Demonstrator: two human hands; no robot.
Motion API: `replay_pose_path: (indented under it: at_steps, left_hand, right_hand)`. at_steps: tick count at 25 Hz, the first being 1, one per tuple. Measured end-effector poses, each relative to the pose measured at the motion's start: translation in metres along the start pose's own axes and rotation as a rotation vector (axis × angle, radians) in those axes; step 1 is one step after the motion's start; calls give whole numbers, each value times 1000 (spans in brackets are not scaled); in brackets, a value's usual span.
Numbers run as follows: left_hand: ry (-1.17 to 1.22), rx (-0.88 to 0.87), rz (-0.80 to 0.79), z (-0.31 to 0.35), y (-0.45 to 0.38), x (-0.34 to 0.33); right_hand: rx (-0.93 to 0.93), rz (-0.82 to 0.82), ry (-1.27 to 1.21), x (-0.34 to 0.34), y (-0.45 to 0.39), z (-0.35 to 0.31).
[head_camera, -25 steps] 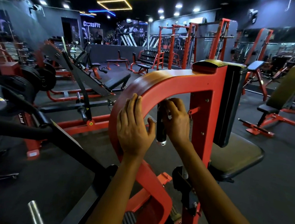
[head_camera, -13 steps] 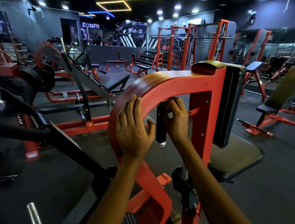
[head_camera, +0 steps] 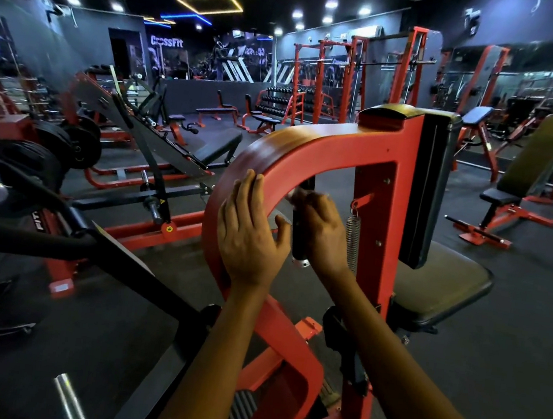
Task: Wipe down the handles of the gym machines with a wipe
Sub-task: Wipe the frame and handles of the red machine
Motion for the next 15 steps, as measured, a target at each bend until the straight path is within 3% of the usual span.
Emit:
replay_pose_path:
  at_steps: [4, 6, 8, 13, 15]
  left_hand:
    - [-14, -10, 9, 1, 1, 0]
    - [-9, -9, 14, 1, 0, 1]
    - [-6, -7, 15, 1, -1, 0]
    - [-6, -9, 12, 0, -1, -1]
    - [-12, -12, 12, 0, -1, -2]
  right_hand:
    - [5, -130, 24, -21, 33, 3]
    - [-151, -53, -126, -4, 14, 9]
    - [-225, 34, -118, 14, -10, 14]
    - [94, -8, 109, -9, 22, 3]
    - [55, -104, 87, -18, 46, 9]
Point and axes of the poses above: each hand's wrist, its own y-axis away from the middle knuckle, its own x-axis out of the back of the hand, z = x × y, the point moved 7 cm from there along -y, towards the middle knuckle, and after that the axes turned 8 degrees about -z, right-handed, at the moved point
